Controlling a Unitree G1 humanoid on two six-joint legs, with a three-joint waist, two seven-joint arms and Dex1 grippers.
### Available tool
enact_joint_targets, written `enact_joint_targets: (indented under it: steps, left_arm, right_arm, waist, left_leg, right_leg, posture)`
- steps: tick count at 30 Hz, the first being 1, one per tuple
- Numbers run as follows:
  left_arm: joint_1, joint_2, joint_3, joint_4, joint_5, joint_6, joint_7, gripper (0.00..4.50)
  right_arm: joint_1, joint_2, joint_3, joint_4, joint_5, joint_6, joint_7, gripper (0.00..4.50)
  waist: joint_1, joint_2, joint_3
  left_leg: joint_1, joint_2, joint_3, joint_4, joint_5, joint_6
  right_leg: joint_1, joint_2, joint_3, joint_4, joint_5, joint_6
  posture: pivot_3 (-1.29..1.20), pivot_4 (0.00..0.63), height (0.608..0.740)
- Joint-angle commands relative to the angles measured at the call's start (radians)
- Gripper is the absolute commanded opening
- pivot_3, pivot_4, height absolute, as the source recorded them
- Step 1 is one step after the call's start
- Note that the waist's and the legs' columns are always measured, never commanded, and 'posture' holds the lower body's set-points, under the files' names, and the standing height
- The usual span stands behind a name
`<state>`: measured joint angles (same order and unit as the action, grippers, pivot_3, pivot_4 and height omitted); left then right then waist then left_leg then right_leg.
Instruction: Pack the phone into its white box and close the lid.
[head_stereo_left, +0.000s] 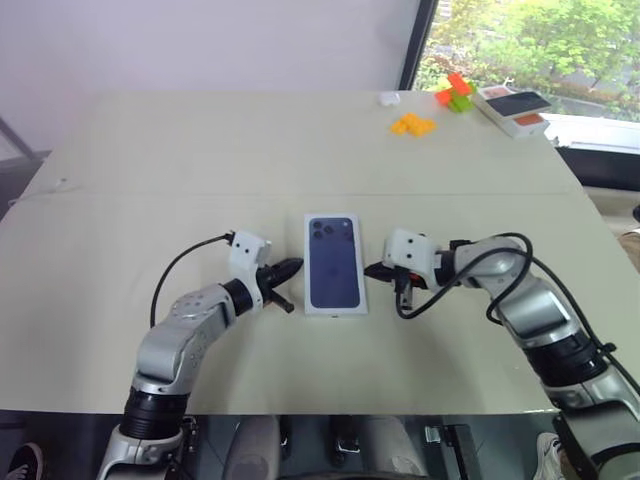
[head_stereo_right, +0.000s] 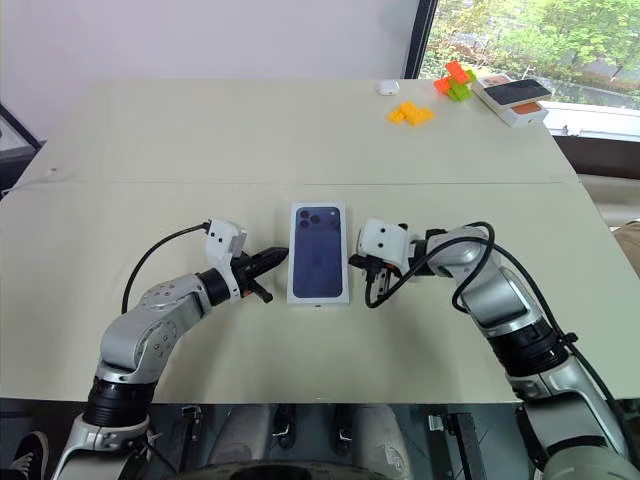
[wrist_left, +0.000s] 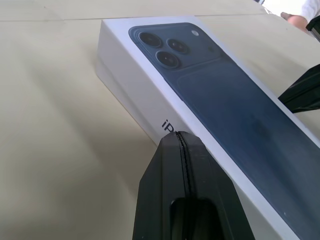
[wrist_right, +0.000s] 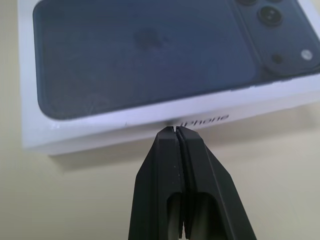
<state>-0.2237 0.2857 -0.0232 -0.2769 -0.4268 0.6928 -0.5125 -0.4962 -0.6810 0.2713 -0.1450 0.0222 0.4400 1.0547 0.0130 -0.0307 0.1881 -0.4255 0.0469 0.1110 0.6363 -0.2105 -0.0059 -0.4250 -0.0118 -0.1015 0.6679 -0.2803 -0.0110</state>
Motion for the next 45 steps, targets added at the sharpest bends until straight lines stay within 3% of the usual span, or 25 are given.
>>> enact_joint_targets:
  steps: [1,9,22,31,39,45]
  left_arm:
    - [-0.027,-0.009,-0.002,-0.019,-0.014,-0.009,0.005,0.00]
    - [-0.048,-0.036,0.010,-0.007,-0.025,-0.008,0.019,0.00]
    - [-0.002,0.001,0.018,-0.018,-0.005,-0.022,0.011,0.00]
    - [-0.177,-0.026,0.084,-0.026,-0.085,0.034,0.058,0.00]
    - [-0.182,-0.101,-0.014,0.091,0.010,-0.050,0.090,0.00]
    - [-0.091,-0.073,-0.044,0.132,0.058,-0.071,0.077,0.00]
  right_arm:
    - [-0.041,0.017,-0.020,-0.012,0.011,-0.002,-0.023,0.07]
    - [-0.061,0.042,-0.028,0.006,0.025,0.020,-0.048,0.07]
    - [-0.081,0.036,-0.043,0.053,0.019,-0.014,-0.060,0.07]
    - [-0.151,0.103,-0.135,0.057,0.152,0.088,-0.088,0.07]
    - [-0.076,0.174,-0.041,0.060,0.073,0.061,-0.201,0.07]
    - [-0.010,0.155,0.006,0.058,0.019,0.025,-0.225,0.07]
  waist:
    - [0.000,0.000,0.000]
    - [-0.001,0.000,0.000]
    - [-0.001,0.000,0.000]
    - [0.000,0.000,0.000]
    - [-0.003,0.000,-0.001]
    - [-0.002,0.000,-0.001]
  left_leg:
    - [0.000,0.000,0.000,0.000,0.000,0.000]
    - [0.000,0.000,0.000,0.000,0.000,0.000]
    - [0.000,0.000,0.000,0.000,0.000,0.000]
    - [0.000,0.000,0.000,0.001,0.000,0.000]
    - [0.000,0.000,0.000,0.002,0.000,0.000]
    - [0.000,0.000,0.000,0.002,0.000,0.000]
  right_leg:
    - [0.000,0.000,0.000,0.000,0.000,0.000]
    - [0.000,0.000,0.000,0.000,0.000,-0.001]
    - [0.000,0.000,0.000,0.001,0.000,-0.001]
    - [0.000,0.000,0.000,0.001,0.002,-0.003]
    - [0.001,0.000,0.000,0.002,0.002,-0.003]
    - [0.001,0.000,0.000,0.002,0.002,-0.003]
  posture:
    - [0.00,0.150,0.737]
    - [0.00,0.150,0.737]
    - [0.00,0.150,0.737]
    - [0.00,0.150,0.737]
    - [0.00,0.150,0.737]
    - [0.00,0.150,0.737]
